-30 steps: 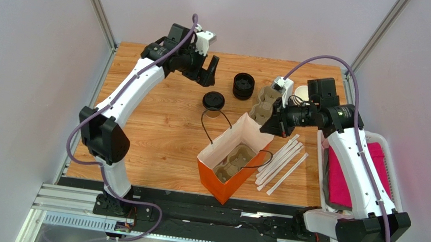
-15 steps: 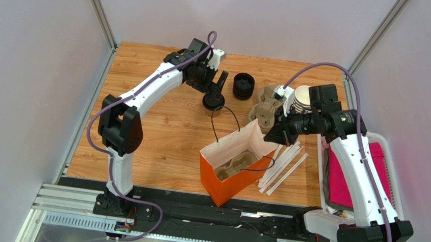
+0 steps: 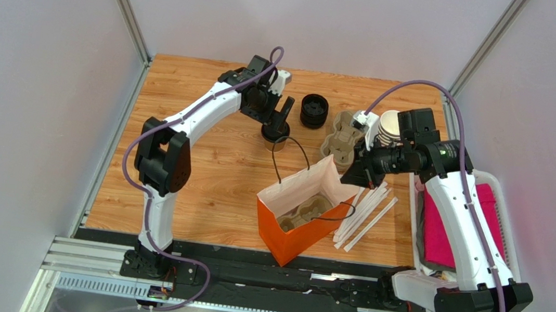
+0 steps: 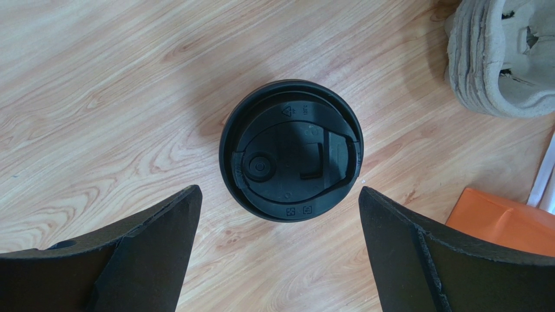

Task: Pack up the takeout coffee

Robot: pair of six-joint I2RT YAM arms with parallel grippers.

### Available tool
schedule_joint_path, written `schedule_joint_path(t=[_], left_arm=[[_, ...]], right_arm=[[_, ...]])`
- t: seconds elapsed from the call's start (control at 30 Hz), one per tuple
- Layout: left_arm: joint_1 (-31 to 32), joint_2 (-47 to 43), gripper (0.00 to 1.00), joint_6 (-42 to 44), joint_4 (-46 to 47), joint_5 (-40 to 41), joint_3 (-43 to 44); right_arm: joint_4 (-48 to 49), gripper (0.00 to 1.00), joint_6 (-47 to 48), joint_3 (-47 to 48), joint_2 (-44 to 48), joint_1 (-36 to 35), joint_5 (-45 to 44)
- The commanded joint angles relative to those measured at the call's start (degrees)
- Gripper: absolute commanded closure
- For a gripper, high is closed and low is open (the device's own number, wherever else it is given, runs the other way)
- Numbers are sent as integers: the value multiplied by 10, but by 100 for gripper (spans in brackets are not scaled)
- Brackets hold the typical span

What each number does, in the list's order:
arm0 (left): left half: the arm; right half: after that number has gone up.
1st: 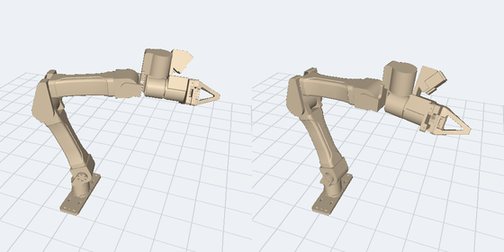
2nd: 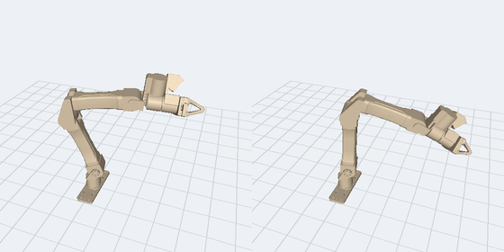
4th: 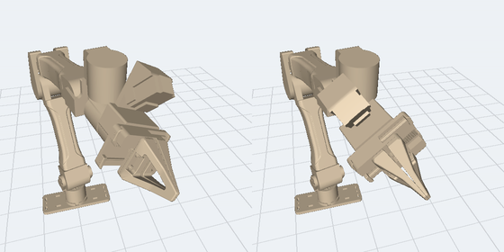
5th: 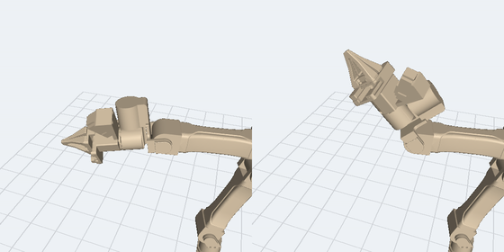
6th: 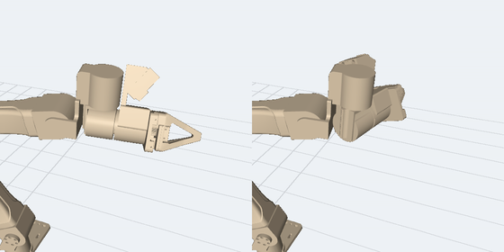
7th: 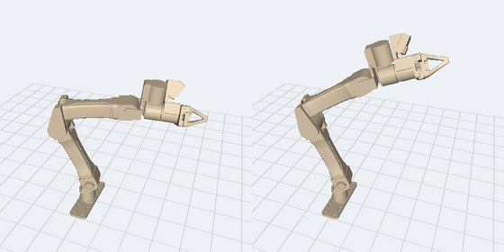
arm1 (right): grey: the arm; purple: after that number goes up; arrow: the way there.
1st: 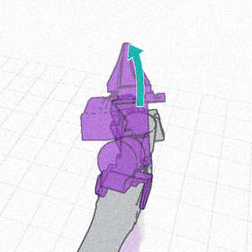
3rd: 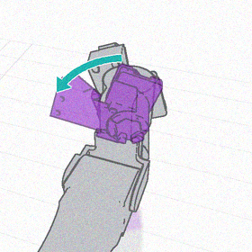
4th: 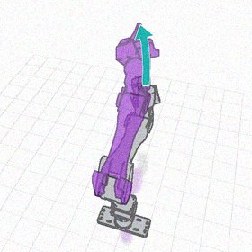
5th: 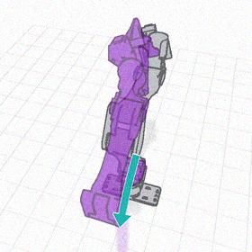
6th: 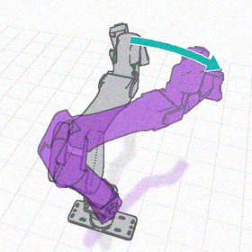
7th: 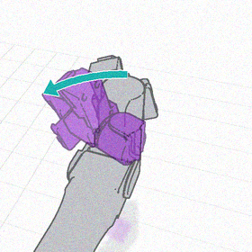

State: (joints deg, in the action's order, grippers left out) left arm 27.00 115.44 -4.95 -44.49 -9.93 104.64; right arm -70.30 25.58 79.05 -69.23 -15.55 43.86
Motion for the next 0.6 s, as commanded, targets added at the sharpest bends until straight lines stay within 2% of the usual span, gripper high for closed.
schedule_joint_path(t=[0.0,0.23,0.57], left_arm=[[3,0,1,-16,23,3,13],[3,8,1,-24,29,-25,14],[10,28,1,-9,19,-24,34]], right_arm=[[-19,100,10,19,-8,3,-8],[-18,100,6,23,-17,2,-9],[-16,100,5,36,-40,2,-7]])
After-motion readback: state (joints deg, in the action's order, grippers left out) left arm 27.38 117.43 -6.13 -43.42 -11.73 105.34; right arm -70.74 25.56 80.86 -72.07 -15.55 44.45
